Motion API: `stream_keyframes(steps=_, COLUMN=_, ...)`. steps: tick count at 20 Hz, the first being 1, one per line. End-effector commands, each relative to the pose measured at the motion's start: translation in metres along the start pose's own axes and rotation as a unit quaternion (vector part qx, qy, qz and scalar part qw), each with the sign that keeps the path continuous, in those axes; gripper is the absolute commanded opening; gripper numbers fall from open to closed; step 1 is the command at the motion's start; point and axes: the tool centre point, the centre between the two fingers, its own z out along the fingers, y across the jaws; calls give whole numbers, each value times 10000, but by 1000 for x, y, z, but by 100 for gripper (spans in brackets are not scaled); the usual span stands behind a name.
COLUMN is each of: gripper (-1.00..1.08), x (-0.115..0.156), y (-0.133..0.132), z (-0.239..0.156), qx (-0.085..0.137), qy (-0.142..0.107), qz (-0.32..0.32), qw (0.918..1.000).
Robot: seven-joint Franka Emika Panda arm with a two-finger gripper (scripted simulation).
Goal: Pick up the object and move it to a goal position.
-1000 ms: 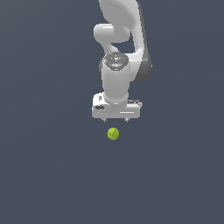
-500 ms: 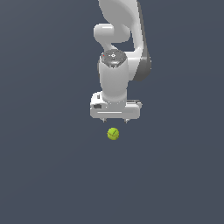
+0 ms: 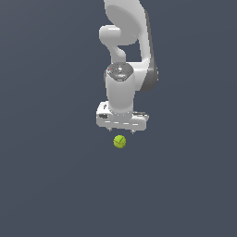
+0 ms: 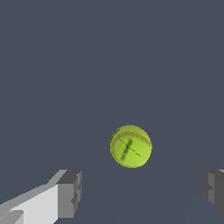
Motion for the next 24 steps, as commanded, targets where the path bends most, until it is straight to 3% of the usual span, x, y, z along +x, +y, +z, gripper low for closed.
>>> stream_keyframes(steps=1, gripper=100, x=-1, y=1, z=12, qx=-28, qy=-21, qz=211, qw=9998)
stream_keyframes(steps=12, gripper=100, x=-7, y=8, z=55, qx=-151, qy=-76, qz=993, qw=9949)
stream_keyframes(steps=24, gripper=100, x=-9, y=9, z=73, qx=-165, qy=-83, qz=1062, qw=9942)
